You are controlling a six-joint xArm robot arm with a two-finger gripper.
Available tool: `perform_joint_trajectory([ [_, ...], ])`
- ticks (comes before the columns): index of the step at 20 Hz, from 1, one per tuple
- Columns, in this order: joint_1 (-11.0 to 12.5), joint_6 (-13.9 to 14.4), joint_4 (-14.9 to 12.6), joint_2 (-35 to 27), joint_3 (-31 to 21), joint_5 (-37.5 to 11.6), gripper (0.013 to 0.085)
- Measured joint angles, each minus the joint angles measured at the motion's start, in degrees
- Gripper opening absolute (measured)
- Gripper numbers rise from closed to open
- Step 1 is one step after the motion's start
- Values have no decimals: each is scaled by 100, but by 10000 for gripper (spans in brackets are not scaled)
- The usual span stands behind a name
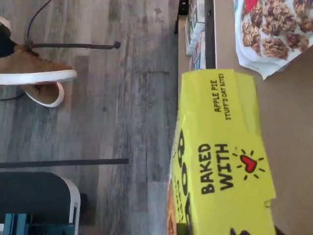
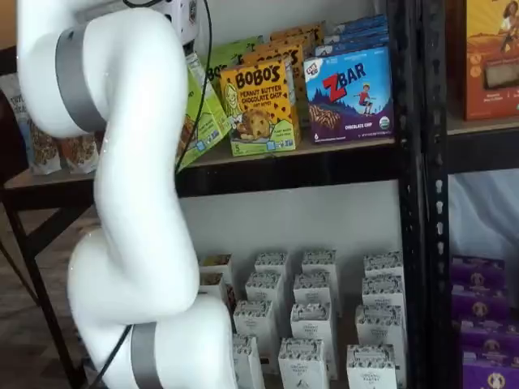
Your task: Pick the green box on the top shelf, the fourth from the left
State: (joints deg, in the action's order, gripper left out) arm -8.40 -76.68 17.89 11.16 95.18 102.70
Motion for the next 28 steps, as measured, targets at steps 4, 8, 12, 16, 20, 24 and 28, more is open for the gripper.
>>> perform_joint_trajectory([
  [4, 73, -12, 109, 164, -64, 116, 210],
  [8, 111, -20, 114, 321, -129, 190, 210],
  [12, 163, -38, 111, 480, -183, 312, 210],
  [16, 220, -63, 136, 648, -276, 398, 210],
  [20, 273, -103, 130, 742, -332, 473, 210],
  [24, 343, -166, 116, 819, -384, 557, 210],
  [28, 444, -252, 128, 937, -484, 627, 210],
])
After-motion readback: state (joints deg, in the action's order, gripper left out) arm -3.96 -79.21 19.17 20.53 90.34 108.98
